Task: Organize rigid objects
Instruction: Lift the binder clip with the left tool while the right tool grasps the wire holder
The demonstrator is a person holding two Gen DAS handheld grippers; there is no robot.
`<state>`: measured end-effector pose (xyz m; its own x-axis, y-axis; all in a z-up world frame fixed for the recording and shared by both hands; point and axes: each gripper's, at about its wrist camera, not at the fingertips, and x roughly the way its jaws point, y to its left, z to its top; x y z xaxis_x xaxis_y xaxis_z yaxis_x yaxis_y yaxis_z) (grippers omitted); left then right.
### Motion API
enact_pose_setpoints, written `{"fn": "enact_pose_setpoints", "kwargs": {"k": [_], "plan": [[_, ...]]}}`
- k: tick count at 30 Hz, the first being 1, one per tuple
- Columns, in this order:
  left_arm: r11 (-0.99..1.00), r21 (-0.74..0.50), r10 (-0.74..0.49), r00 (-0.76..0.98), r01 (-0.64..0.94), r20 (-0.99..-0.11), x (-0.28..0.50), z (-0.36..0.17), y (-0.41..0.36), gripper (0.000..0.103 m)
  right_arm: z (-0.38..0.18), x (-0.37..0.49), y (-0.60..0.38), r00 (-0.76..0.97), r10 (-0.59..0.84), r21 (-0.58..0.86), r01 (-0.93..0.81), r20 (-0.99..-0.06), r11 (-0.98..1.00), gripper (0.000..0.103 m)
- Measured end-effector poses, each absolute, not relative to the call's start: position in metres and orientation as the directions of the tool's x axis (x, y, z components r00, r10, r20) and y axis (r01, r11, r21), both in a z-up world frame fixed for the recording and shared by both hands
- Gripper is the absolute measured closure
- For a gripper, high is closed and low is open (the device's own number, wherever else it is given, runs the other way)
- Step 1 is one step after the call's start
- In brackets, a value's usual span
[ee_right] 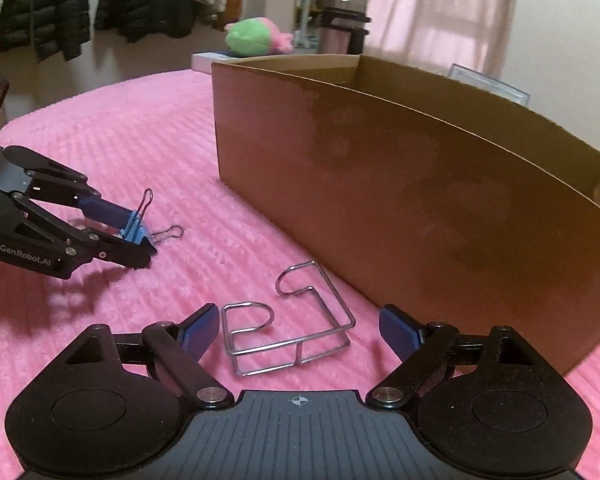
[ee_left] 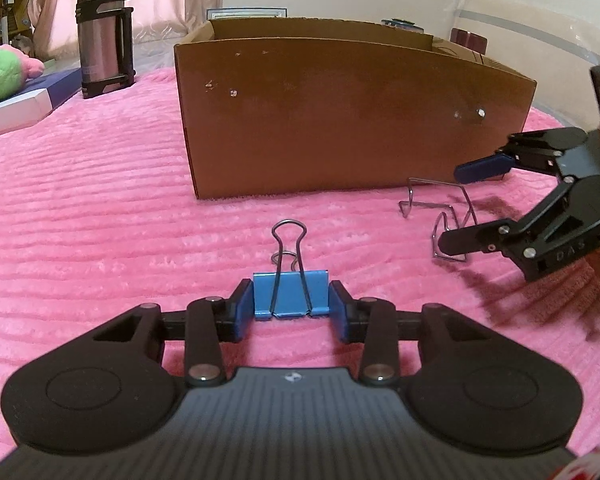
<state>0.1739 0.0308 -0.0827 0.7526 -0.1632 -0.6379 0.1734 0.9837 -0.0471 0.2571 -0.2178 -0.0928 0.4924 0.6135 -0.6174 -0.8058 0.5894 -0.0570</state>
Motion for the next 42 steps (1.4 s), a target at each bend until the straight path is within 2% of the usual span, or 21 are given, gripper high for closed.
{"fn": "enact_pose_setpoints", "kwargs": {"k": [2,5,6,9,12,18,23,25,26,42], "plan": [[0.985,-0.051,-0.161,0.754,0.168,-0.637,0.174,-0.083,0.031,0.068,-0.093,0.263,-0.217,0.465,0.618,-0.050,-0.822,-0.634,0.567,0.021],[0.986,-0.044,-0.154,0.758,0.163,-0.633,0.173,-0.083,0.029,0.068,-0.091,0.267,-0.216,0.420,0.637,-0.015,-0.842,-0.647,0.540,0.034],[0.986,-0.042,-0.151,0.759,0.161,-0.633,0.173,-0.083,0.028,0.067,-0.090,0.266,-0.217,0.411,0.641,-0.008,-0.845,-0.648,0.534,0.036],[0.987,-0.033,-0.142,0.763,0.156,-0.630,0.170,-0.082,0.025,0.063,-0.087,0.261,-0.218,0.421,0.638,-0.010,-0.839,-0.644,0.544,0.036],[0.989,-0.010,-0.120,0.771,0.145,-0.625,0.168,-0.081,0.022,0.055,-0.082,0.253,-0.220,0.453,0.632,-0.004,-0.815,-0.629,0.579,0.037],[0.995,-0.003,-0.081,0.779,0.101,-0.621,0.167,-0.079,0.022,0.055,-0.074,0.234,-0.224,0.540,0.591,0.043,-0.715,-0.599,0.698,0.037],[0.995,-0.006,-0.080,0.783,0.096,-0.617,0.172,-0.079,0.023,0.056,-0.072,0.220,-0.232,0.596,0.555,0.115,-0.615,-0.581,0.780,0.037],[0.995,-0.006,-0.085,0.777,0.104,-0.623,0.174,-0.080,0.022,0.067,-0.072,0.214,-0.233,0.607,0.543,0.129,-0.590,-0.581,0.797,0.037],[0.994,-0.012,-0.093,0.774,0.110,-0.626,0.174,-0.080,0.022,0.069,-0.072,0.212,-0.234,0.610,0.537,0.135,-0.579,-0.582,0.804,0.037],[0.990,-0.046,-0.131,0.771,0.130,-0.624,0.124,-0.045,0.028,0.069,-0.038,0.154,-0.233,0.661,0.500,0.125,-0.530,-0.559,0.839,0.037]]}}
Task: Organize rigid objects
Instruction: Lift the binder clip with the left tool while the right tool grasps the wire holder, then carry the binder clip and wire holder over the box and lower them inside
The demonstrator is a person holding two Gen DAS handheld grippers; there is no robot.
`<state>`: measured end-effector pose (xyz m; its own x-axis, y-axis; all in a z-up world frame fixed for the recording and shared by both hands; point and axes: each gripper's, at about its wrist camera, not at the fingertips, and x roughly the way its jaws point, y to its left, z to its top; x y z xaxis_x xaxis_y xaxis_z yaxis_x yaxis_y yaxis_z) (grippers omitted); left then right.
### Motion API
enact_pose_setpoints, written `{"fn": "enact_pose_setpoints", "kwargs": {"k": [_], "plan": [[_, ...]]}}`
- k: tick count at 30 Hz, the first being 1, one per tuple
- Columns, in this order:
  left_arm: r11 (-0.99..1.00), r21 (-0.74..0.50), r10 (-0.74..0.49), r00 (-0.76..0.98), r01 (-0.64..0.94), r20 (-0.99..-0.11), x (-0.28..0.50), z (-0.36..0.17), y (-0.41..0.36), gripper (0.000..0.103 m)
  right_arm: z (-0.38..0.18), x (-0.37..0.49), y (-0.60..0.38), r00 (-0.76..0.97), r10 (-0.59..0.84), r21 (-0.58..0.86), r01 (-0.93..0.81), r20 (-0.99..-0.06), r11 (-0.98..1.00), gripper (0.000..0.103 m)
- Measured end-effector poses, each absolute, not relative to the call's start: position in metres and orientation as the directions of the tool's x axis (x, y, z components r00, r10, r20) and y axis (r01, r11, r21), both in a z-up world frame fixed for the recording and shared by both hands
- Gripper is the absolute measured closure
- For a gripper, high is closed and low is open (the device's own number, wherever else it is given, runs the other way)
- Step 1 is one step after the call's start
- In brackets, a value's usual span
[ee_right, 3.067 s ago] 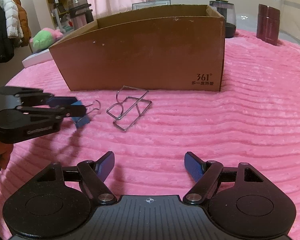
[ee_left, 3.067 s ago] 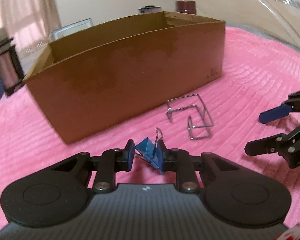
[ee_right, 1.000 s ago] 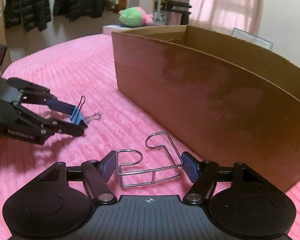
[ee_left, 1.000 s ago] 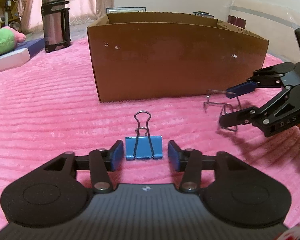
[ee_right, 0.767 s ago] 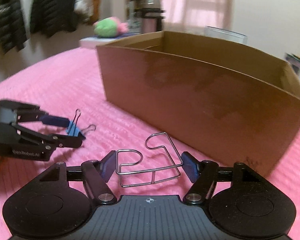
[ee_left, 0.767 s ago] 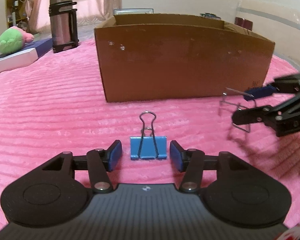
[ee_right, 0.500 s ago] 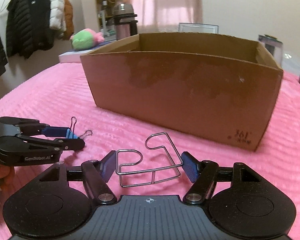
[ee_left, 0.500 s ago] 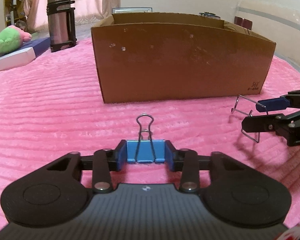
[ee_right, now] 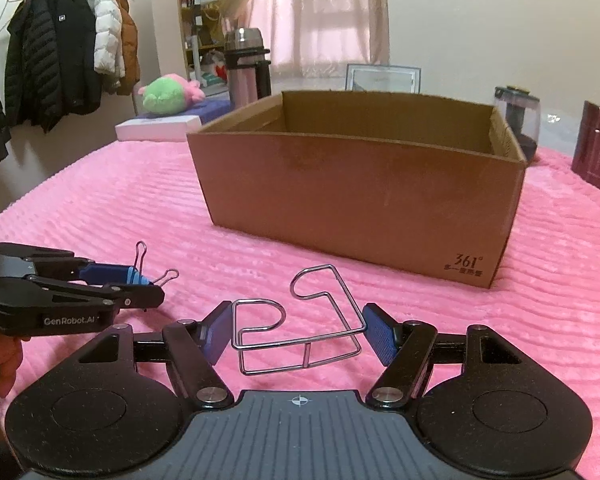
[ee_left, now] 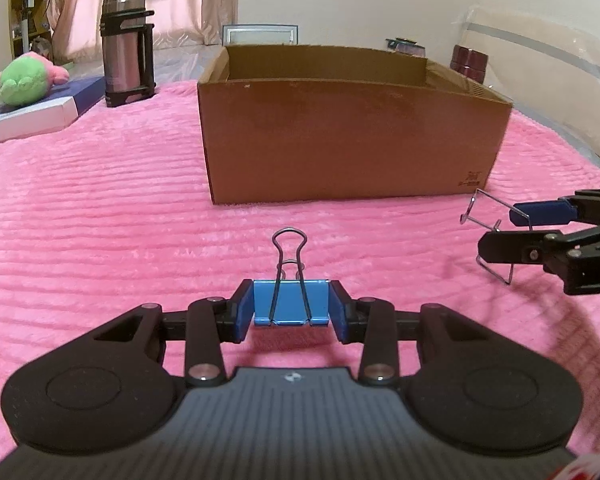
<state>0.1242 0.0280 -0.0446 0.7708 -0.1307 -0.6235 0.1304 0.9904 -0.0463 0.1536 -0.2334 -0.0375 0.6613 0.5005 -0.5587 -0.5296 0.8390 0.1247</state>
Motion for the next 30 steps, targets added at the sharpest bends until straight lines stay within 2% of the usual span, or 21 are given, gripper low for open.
{"fn": "enact_pose_setpoints", "kwargs": {"k": [16,30], "plan": [[0.975,-0.066,-0.209,0.775,0.211,-0.596,0.106,0.007,0.018,0.069,0.001,0.121,-0.249,0.703,0.476,0.143,-0.479,-0.529,0.866,0.037],[0.963,-0.064,-0.247,0.759,0.263,-0.602,0.116,0.032,0.013,0.069,0.022,0.131,-0.266,0.711,0.462,0.159,-0.452,-0.530,0.878,0.037]]}}
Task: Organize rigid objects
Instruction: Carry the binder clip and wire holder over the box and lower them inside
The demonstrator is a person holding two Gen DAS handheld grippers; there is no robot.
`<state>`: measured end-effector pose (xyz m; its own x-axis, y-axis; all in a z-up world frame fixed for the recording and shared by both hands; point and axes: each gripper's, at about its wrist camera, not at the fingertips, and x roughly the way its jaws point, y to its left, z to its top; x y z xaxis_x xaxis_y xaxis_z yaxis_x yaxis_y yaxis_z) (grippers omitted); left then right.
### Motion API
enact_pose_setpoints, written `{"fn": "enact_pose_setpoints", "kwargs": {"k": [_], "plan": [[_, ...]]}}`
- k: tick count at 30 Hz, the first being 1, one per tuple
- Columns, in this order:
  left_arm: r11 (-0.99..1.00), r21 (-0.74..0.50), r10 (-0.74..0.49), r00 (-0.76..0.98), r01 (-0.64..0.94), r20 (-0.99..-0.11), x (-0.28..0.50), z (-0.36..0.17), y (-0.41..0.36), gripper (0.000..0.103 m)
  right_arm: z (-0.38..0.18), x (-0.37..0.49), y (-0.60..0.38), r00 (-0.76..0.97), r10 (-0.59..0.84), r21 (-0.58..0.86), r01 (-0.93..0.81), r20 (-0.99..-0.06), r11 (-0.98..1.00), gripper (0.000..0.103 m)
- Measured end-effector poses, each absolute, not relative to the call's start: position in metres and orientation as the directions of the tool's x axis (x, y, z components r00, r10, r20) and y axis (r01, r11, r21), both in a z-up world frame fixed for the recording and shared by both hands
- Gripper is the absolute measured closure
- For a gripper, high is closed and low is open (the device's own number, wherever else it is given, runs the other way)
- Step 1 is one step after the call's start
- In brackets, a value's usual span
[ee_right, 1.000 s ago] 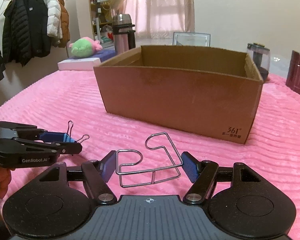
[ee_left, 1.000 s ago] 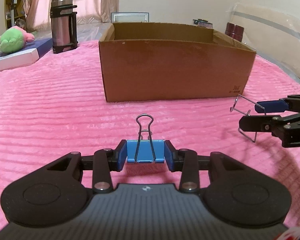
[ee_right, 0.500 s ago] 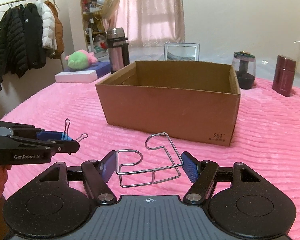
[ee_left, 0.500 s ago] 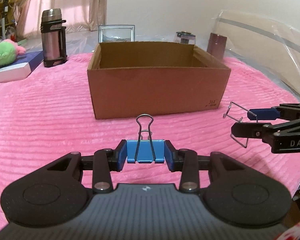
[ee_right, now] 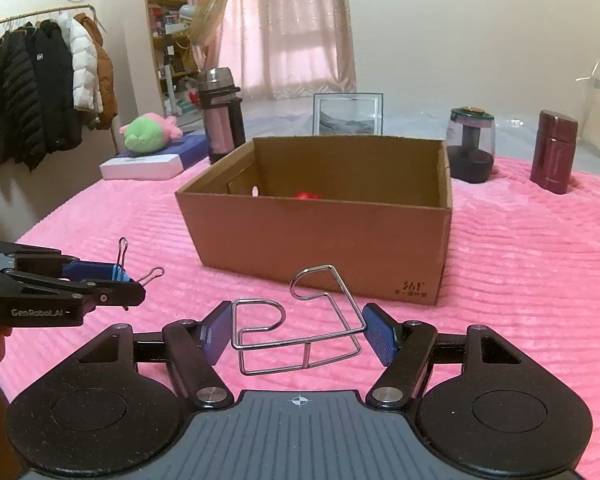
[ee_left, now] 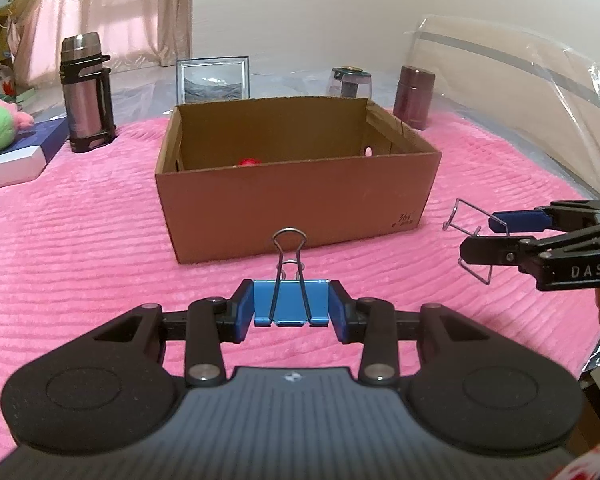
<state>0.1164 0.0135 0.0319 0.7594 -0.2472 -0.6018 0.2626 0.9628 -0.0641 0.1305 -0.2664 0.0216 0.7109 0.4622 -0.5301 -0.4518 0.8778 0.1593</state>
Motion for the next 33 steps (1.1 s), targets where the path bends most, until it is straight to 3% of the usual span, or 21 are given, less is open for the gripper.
{"fn": "enact_pose_setpoints", "kwargs": {"k": [9,17,33], "plan": [[0.940,-0.015,-0.285,0.759,0.341,-0.586,0.150,0.067,0.011,0.069,0.053,0.158,-0.276,0.717,0.471,0.132,-0.477,-0.514,0.869,0.037],[0.921,0.042,-0.295,0.763,0.388,-0.576,0.216,0.107,0.009,0.069,0.092,0.217,-0.266,0.733,0.454,0.003,-0.525,-0.506,0.851,0.037],[0.888,0.095,-0.278,0.690,0.450,-0.668,0.331,0.112,0.006,0.069,0.097,0.334,-0.249,0.653,0.470,0.028,-0.567,-0.594,0.823,0.037]]}}
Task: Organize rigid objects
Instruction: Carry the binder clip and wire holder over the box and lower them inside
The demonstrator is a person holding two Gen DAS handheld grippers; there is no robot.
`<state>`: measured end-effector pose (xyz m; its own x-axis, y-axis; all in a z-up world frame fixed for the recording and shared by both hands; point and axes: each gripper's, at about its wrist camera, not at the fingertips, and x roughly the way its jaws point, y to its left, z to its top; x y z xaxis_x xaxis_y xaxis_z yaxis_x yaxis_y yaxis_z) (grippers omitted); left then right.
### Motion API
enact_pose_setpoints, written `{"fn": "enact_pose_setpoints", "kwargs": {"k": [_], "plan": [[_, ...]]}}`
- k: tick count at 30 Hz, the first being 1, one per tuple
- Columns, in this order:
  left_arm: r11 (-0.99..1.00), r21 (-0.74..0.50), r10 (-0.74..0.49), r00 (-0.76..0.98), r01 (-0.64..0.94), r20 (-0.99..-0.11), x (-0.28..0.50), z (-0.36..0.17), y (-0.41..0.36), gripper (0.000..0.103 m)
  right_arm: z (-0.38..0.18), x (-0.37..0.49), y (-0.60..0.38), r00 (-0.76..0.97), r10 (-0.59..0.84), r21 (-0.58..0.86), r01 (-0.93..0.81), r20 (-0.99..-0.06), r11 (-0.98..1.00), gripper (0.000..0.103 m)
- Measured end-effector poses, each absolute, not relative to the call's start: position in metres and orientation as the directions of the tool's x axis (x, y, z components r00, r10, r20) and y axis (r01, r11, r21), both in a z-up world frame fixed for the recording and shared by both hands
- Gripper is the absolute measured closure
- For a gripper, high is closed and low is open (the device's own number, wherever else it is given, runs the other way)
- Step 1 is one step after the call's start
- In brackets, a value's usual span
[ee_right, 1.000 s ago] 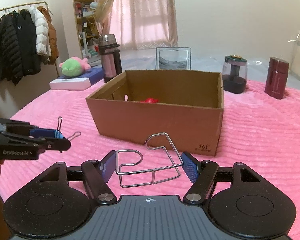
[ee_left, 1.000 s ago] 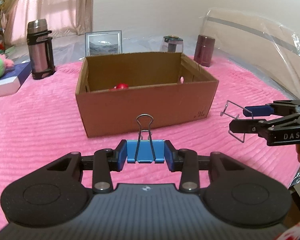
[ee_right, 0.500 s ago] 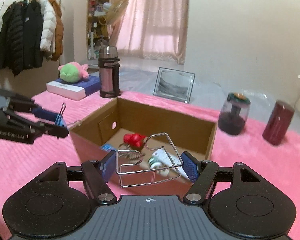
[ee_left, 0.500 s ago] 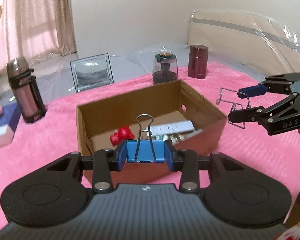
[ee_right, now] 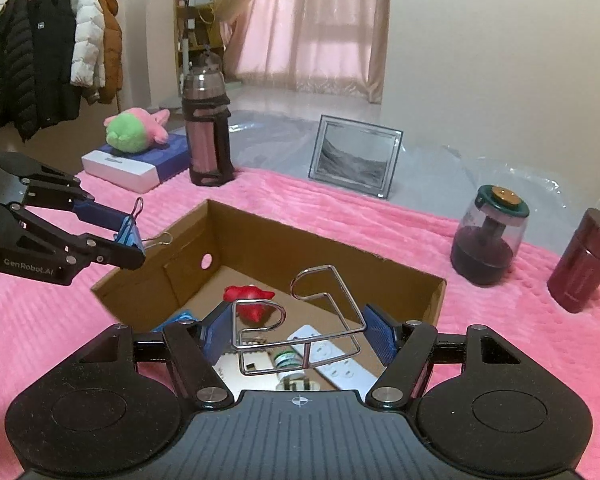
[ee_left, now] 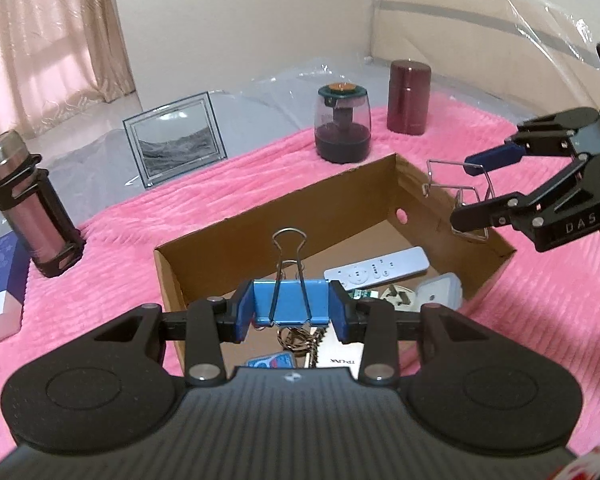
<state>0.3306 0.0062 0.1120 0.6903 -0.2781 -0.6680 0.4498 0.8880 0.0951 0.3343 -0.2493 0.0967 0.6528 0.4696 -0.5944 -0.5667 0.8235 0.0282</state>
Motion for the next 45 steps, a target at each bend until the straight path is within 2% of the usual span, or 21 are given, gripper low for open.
{"fn": "enact_pose_setpoints", "kwargs": {"k": [14,30,45], "plan": [[0.854,0.138,-0.232,0.604,0.502,-0.762,0.393,0.081,-0.001,0.069,0.079,0.392,-0.220,0.563,0.460,-0.006,-0.637,-0.687,0.771,0.037],[0.824,0.180,-0.181,0.551,0.537,-0.814,0.421,0.040,-0.007,0.069,0.038,0.427,-0.195,0.505,0.409,-0.042,-0.666,-0.760,0.745,0.037],[0.664,0.355,-0.062,0.522,0.658,-0.851,0.430,0.005,-0.024,0.069,0.020,0.440,-0.176,0.486,0.404,-0.079,-0.709,-0.775,0.701,0.037]]}}
